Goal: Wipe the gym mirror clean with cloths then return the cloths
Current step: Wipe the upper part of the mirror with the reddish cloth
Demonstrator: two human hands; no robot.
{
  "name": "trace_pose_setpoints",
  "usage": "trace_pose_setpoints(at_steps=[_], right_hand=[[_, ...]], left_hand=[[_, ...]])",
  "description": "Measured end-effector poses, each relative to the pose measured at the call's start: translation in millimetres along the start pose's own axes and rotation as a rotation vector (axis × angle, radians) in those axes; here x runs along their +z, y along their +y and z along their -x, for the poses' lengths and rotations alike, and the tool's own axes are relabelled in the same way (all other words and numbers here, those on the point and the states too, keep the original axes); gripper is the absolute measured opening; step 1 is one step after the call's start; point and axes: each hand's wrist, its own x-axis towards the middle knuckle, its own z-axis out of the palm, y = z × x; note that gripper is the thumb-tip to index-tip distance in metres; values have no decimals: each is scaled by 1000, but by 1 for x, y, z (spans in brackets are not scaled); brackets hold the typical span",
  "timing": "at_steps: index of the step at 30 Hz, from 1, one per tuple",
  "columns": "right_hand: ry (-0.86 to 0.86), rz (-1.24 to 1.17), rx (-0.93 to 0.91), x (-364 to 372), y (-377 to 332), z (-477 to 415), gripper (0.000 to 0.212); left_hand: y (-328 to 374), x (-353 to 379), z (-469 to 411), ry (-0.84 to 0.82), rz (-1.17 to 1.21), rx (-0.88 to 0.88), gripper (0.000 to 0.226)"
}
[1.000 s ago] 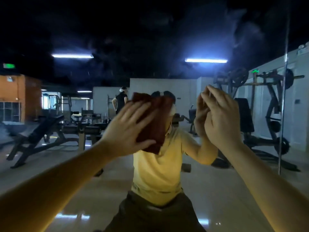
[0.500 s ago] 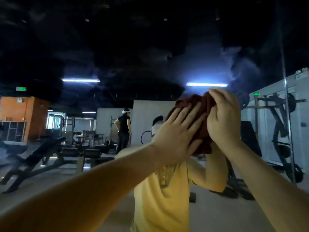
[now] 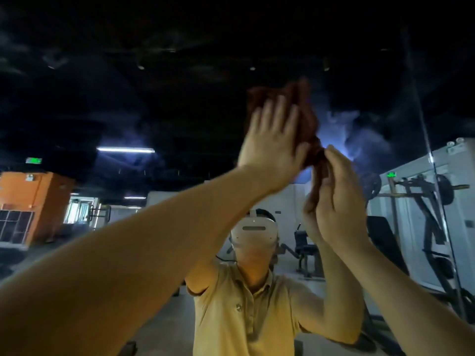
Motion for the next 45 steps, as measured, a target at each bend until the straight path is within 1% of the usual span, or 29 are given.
trace_pose_setpoints(at_steps=[2,3,4,5,6,8,10,12,13,14,15,17,18,20,21,22,23,24,25,26,28,31,34,37,40,41,42,43,45], right_hand=[[113,-96,80,-6,-1,-1,48],[137,-94,96,-6,-2,-1,47],[134,-53,90,-6,-3,-2,45],[114,27,71,-3,-3,-3,45],[82,134,47,-1,-3,-2,46],[26,336,-9,4,-3,-1,51],[-16,417,-36,8,-3,2,53],[-31,390,-49,6,-2,2,53],[-40,352,-51,3,0,1,52],[-59,309,-57,-1,2,1,52],[-85,266,-69,-7,6,2,51],[-112,165,-90,-20,15,6,49],[-76,111,-70,-27,20,8,45],[108,41,23,-39,26,11,31],[203,34,76,-41,28,10,27],[258,39,118,-42,30,10,29],[267,55,140,-41,30,9,32],[237,93,143,-40,28,8,35],[178,154,136,-38,26,9,38],[107,228,129,-34,24,11,41],[-2,370,113,-26,16,16,49],[-89,521,38,-12,3,22,56],[-109,575,58,5,-10,25,62],[-124,628,104,18,-23,33,68],[-181,625,78,19,-35,43,73],[-192,622,62,18,-36,46,74],[-200,619,48,17,-36,47,75],[-208,613,36,16,-35,48,74],[-208,589,4,10,-28,46,69]], left_hand=[[22,5,16,-73,-4,274,72],[17,5,26,-97,-15,382,70],[2,3,34,-112,-28,447,69],[-19,1,39,-111,-43,452,69],[-44,-2,40,-104,-53,406,70],[-98,-13,31,-75,-74,217,75],[-130,-24,14,-40,-81,8,80],[-113,-24,-10,-3,-60,-165,80],[-91,-20,-23,14,-47,-213,79],[-65,-16,-34,26,-38,-223,78],[-38,-11,-46,34,-30,-191,78],[12,-5,-62,22,-4,-46,74],[33,-5,-65,-3,8,42,71],[61,-2,-57,-71,0,253,67],[68,2,-44,-93,-4,367,65],[68,5,-28,-115,-5,468,64],[62,7,-11,-139,-4,542,63],[50,7,3,-161,-4,576,63],[33,6,14,-169,-7,563,63],[12,5,21,-163,-10,511,64],[-35,-3,32,-136,-27,347,67],[-107,-17,66,-117,-31,94,71],[-160,-23,125,-71,18,-105,70],[-173,-20,178,-19,83,-406,72],[-151,-19,191,9,139,-705,78],[-141,-18,182,18,154,-748,79],[-128,-16,168,28,165,-735,79],[-112,-12,149,33,166,-667,78],[-69,-5,111,31,133,-453,76]])
